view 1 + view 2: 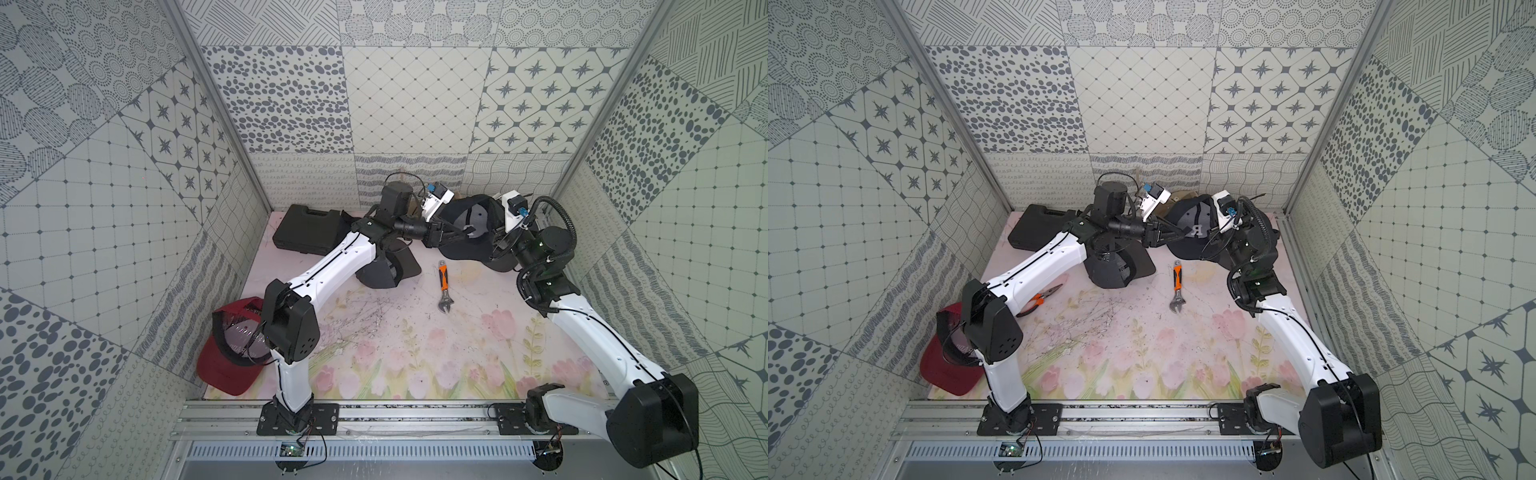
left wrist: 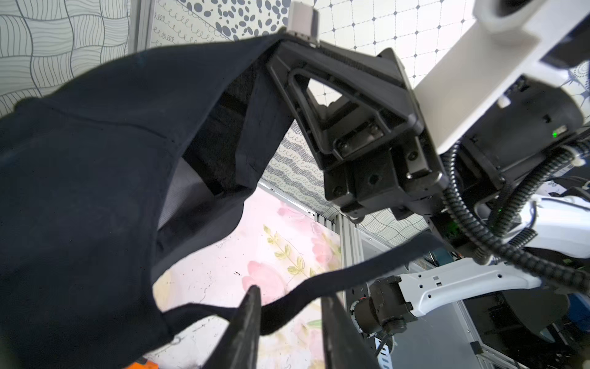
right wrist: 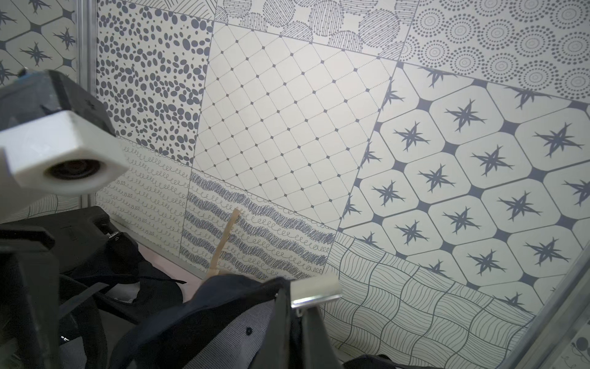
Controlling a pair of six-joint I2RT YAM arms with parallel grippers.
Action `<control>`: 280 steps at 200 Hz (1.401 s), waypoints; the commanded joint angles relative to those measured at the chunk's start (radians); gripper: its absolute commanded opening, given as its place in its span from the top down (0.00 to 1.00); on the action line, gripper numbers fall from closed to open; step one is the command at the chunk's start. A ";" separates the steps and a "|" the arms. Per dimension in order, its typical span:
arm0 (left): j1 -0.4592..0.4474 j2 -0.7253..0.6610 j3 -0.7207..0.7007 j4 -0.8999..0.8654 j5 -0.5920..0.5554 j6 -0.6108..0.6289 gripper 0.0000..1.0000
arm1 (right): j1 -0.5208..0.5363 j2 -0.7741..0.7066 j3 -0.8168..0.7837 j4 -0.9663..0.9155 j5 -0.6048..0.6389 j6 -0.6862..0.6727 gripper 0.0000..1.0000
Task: Open the adjustable buckle of the baseball cap
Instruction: Pull the adjustable strap on the baseball cap, then place the baseball cap at the center of the board.
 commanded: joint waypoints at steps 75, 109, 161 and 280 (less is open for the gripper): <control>0.095 -0.202 -0.217 -0.031 -0.258 0.084 0.48 | -0.026 -0.138 -0.115 -0.040 0.559 -0.177 1.00; 0.109 -0.226 -0.261 -0.081 -0.394 0.117 0.48 | -0.053 -0.175 -0.214 -0.102 0.564 -0.125 1.00; 0.116 -0.224 -0.295 -0.065 -0.403 0.093 0.50 | -0.124 -0.198 -0.320 -0.170 0.535 -0.039 0.89; 0.117 -0.247 -0.354 -0.037 -0.428 0.032 0.51 | -0.186 -0.149 -0.255 -0.293 0.374 0.055 0.34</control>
